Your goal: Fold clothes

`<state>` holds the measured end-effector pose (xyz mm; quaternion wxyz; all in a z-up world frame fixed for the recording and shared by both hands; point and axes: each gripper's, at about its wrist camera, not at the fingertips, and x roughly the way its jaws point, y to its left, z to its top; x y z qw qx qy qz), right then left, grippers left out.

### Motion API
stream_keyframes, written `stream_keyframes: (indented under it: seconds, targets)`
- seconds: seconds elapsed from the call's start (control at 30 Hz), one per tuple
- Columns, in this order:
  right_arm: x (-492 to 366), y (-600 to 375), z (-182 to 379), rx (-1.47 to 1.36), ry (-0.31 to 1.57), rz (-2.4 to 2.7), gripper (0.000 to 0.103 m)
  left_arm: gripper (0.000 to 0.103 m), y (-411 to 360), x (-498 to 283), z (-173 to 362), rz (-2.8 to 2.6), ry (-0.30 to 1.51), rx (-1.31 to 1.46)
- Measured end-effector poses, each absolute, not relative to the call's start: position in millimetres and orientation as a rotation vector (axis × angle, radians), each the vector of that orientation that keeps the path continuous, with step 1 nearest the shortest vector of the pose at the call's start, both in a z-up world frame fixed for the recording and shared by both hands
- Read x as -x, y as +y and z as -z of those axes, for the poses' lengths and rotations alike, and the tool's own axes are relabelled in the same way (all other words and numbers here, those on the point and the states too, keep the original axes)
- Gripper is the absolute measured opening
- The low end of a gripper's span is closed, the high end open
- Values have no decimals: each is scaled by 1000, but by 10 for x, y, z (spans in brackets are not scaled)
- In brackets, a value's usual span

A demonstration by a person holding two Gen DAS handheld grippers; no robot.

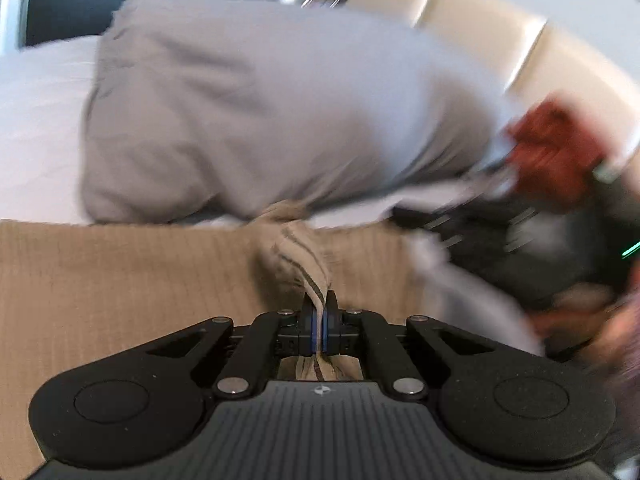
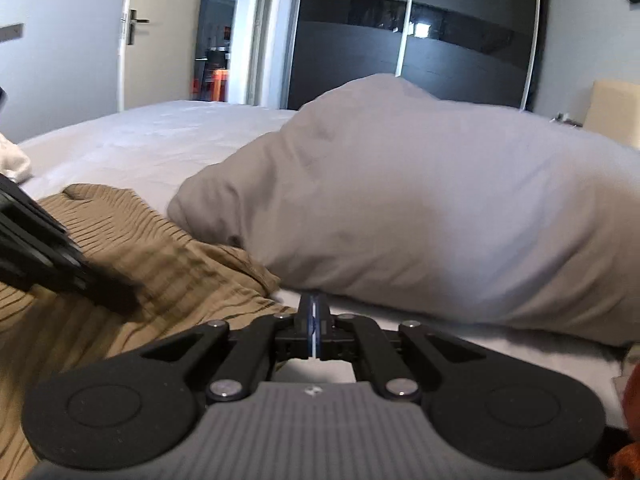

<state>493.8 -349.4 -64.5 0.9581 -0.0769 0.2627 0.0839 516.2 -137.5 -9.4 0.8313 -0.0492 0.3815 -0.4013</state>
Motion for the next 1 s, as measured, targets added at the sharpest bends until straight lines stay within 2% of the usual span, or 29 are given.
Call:
stream_keyframes:
  seconds: [0.2, 0.23, 0.4, 0.43, 0.5, 0.53, 0.57, 0.6, 0.63, 0.67, 0.7, 1.0]
  targets:
    - [-5085, -3576, 490, 38, 437, -90, 3, 1, -1231, -5252, -218, 1012, 757, 329]
    - [-5120, -3607, 489, 29, 457, -54, 6, 1, -1259, -5268, -210, 1008, 762, 328]
    - [-5111, -3786, 482, -10, 510, 10, 7, 1, -1553, -5282, 14, 934, 852, 235]
    - [-5086, -3795, 493, 13, 519, 11, 7, 4, -1650, -5269, 92, 917, 896, 200]
    - [-5037, -3782, 533, 59, 532, 11, 7, 26, -1769, -5232, 208, 931, 954, 183]
    - [-5008, -3763, 570, 89, 541, 7, 7, 48, -1810, -5204, 252, 943, 973, 182]
    - [-4973, -3753, 607, 111, 549, 1, 8, 52, -1806, -5152, 258, 946, 954, 178]
    - [-4947, -3758, 636, 111, 554, -12, 9, 52, -1799, -5115, 245, 942, 925, 164]
    - [-4933, -3785, 659, 81, 556, -37, 16, 52, -1763, -5102, 227, 931, 912, 152]
    - [-4919, -3811, 682, 52, 558, -62, 32, 52, -1726, -5089, 210, 919, 898, 140]
    - [-4890, -3818, 688, 17, 556, -82, 39, 52, -1687, -5075, 194, 907, 887, 129]
    - [-4885, -3565, 569, -40, 587, -232, 41, 51, -1218, -4680, 411, 774, 941, 40]
